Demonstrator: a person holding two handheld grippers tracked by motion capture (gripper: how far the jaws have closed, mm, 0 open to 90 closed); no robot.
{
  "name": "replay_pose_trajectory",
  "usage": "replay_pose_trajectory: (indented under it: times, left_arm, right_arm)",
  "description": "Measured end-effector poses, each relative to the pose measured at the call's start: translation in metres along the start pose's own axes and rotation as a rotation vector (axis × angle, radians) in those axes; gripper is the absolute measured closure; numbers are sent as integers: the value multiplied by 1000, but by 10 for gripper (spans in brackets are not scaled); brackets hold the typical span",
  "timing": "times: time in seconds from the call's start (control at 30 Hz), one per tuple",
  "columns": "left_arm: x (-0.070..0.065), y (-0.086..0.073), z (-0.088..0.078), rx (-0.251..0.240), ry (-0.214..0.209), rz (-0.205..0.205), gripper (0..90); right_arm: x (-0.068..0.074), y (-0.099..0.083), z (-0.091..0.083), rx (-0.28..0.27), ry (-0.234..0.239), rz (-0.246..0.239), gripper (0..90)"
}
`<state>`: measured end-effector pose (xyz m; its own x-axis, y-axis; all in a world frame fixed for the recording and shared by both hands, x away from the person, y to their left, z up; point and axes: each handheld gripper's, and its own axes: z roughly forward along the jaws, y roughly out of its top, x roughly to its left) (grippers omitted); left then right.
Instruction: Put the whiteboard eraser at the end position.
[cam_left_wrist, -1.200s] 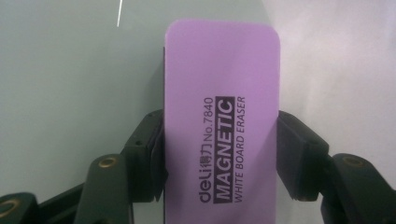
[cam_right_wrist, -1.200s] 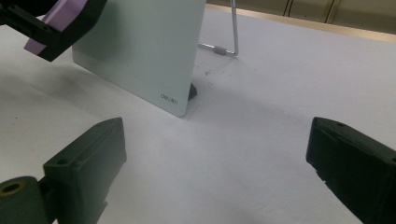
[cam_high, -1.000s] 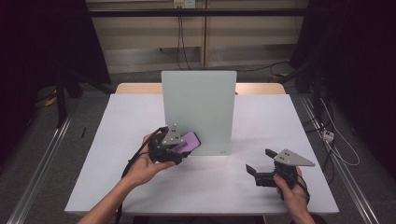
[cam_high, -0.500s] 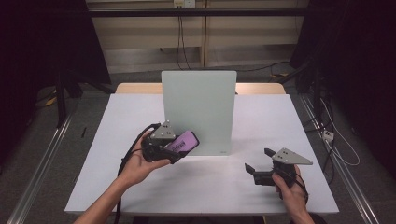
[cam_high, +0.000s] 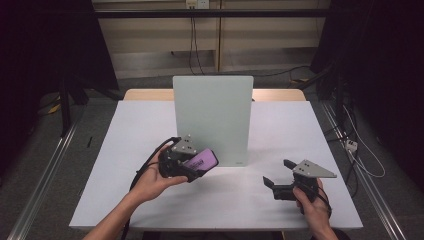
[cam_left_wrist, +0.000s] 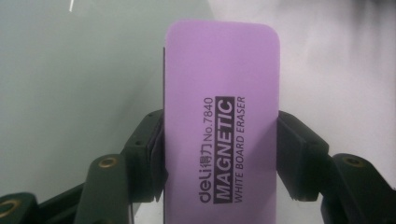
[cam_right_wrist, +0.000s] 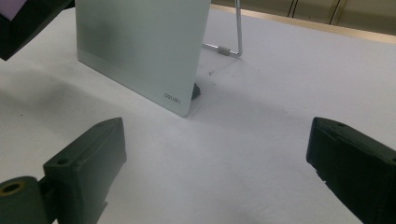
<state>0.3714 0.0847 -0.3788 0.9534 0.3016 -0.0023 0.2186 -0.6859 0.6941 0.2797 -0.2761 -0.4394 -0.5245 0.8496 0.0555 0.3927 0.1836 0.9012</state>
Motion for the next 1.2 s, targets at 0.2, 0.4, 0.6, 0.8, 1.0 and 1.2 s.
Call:
replay_pose_trajectory:
  times: [0.2, 0.4, 0.6, 0.8, 1.0, 1.2]
  left_arm:
    - [0, -1, 1, 12, -1, -12, 409]
    - [-3, -2, 5, 29, -10, -17, 409]
    - [-7, -2, 15, 62, -27, -12, 409]
    - [-11, -1, 24, 96, -57, -2, 409]
    - [-20, 1, 34, 135, -90, 17, 409]
    - [-28, 1, 44, 176, -118, 37, 409]
  right_arm:
    - [-1, 0, 2, 2, 6, -3, 49]
    - [-2, 1, 2, -3, 8, 5, 48]
    - [-2, 1, 2, 1, 14, 9, 49]
    - [-2, 1, 3, 2, 10, 8, 49]
    - [-1, 1, 2, 1, 2, 3, 49]
    - [0, 1, 1, 1, 0, 0, 49]
